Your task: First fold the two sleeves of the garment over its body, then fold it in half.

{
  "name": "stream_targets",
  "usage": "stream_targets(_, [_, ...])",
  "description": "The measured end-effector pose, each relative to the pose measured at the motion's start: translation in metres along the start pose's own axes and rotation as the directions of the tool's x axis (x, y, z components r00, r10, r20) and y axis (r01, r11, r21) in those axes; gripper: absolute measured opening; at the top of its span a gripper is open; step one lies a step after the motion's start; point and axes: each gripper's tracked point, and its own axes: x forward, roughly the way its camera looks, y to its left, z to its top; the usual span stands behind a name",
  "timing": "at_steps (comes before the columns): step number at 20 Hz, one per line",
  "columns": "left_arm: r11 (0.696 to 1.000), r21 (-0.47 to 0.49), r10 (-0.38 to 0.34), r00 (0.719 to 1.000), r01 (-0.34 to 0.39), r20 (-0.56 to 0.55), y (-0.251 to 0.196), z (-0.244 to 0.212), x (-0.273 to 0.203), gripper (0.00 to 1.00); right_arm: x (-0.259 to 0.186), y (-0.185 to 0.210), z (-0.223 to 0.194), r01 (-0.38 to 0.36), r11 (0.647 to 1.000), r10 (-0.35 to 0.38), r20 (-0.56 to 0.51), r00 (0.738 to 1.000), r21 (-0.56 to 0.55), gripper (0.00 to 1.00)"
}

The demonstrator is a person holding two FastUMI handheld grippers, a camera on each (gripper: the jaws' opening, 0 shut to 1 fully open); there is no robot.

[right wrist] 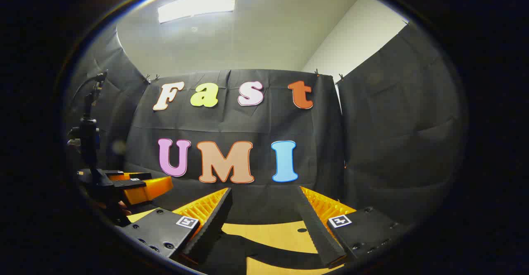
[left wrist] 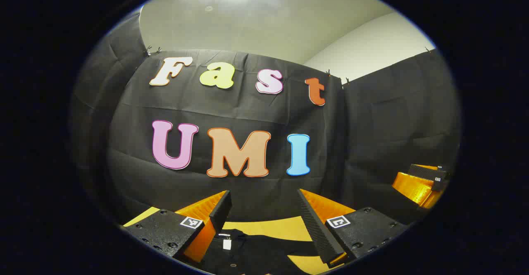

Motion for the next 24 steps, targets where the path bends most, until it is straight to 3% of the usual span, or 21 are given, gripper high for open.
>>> stream_targets(6, [0.999,-0.044,-0.023,0.999,0.022,-0.029,-0.014,-0.012,0.001,0.93,-0.014,-0.015,0.009,0.045,0.998,-0.044,0.028,0.999,-0.031,0.97])
stream_targets(16, [0.997,-0.007,0.071,0.997,-0.071,-0.011,0.025,-0.008,-0.024,0.93,-0.015,0.017,0.026,-0.054,0.999,0.054,0.091,0.994,-0.006,0.98])
stream_targets(19, [0.995,-0.034,0.099,0.995,-0.098,0.011,0.035,-0.003,-0.033,0.93,-0.015,0.021,0.032,-0.066,0.998,0.066,0.118,0.991,-0.008,0.97])
stream_targets(24, [0.994,-0.007,0.111,0.994,-0.111,-0.01,0.055,-0.007,-0.035,0.92,-0.01,0.038,0.029,-0.093,0.995,0.095,0.093,0.991,-0.026,0.99])
